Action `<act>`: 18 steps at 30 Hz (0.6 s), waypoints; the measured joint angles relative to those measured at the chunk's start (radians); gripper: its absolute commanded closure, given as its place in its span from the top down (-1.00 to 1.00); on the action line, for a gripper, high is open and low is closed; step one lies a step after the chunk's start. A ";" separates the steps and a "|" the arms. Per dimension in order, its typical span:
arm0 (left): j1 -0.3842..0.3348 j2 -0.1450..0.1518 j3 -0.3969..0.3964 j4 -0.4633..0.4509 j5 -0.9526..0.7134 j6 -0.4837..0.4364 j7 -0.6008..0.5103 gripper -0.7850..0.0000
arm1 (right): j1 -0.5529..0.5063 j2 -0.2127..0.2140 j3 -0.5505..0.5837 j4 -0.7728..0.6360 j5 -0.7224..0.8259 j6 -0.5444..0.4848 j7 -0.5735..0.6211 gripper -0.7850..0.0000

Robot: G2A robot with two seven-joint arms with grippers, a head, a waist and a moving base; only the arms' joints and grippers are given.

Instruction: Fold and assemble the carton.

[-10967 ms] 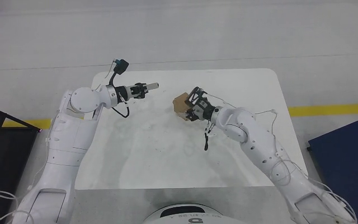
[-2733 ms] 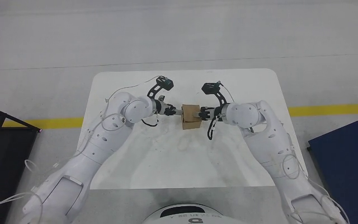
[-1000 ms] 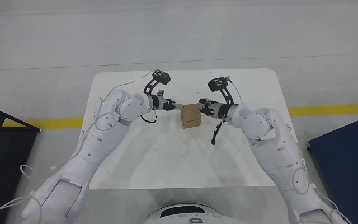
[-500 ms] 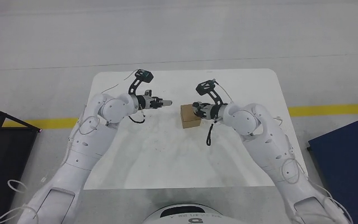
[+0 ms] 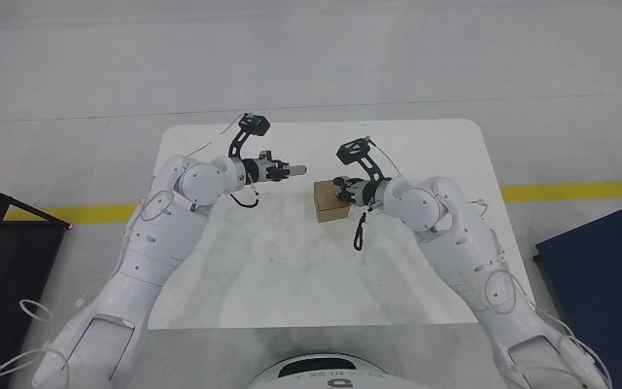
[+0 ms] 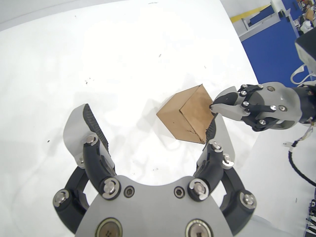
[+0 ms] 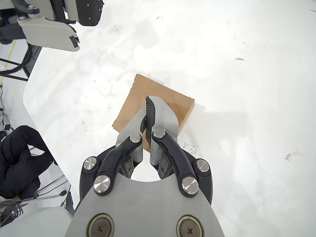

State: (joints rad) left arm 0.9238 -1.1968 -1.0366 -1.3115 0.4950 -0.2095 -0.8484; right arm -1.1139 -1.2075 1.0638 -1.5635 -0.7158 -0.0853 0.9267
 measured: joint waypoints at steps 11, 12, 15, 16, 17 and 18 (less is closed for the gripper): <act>-0.147 -0.068 0.131 0.188 -0.121 -0.046 0.113 1.00 | -0.082 0.024 0.074 -0.119 0.027 -0.101 0.000 -1.00; -0.167 -0.080 0.152 0.213 -0.136 -0.050 0.126 1.00 | -0.106 0.031 0.099 -0.144 0.029 -0.118 0.007 -1.00; -0.213 -0.112 0.212 0.279 -0.158 -0.054 0.146 1.00 | -0.168 0.047 0.164 -0.198 0.043 -0.152 0.014 -1.00; -0.226 -0.122 0.231 0.298 -0.161 -0.056 0.146 1.00 | -0.186 0.052 0.185 -0.212 0.053 -0.169 0.018 -1.00; -0.238 -0.132 0.250 0.315 -0.164 -0.057 0.146 1.00 | -0.204 0.057 0.207 -0.225 0.063 -0.190 0.024 -1.00; -0.251 -0.144 0.272 0.336 -0.167 -0.061 0.147 1.00 | -0.230 0.065 0.235 -0.243 0.073 -0.228 0.036 -1.00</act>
State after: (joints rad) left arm 0.6732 -1.3405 -0.7646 -0.9757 0.3283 -0.2705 -0.7018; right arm -1.3435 -1.1428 1.2991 -1.8062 -0.6424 -0.3136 0.9625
